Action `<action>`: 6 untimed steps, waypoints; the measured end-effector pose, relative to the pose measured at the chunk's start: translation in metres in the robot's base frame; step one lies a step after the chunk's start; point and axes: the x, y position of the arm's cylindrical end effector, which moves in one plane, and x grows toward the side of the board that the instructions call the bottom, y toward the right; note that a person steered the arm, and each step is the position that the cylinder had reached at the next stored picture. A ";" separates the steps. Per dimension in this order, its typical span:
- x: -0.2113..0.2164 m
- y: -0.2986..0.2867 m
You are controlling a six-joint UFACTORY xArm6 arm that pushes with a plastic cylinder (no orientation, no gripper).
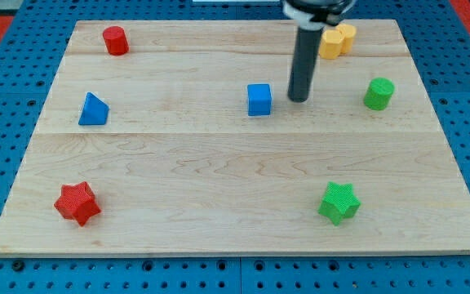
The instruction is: Move the blue cube right to the blue triangle
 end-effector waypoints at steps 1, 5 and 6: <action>-0.020 -0.064; 0.009 -0.133; 0.027 -0.133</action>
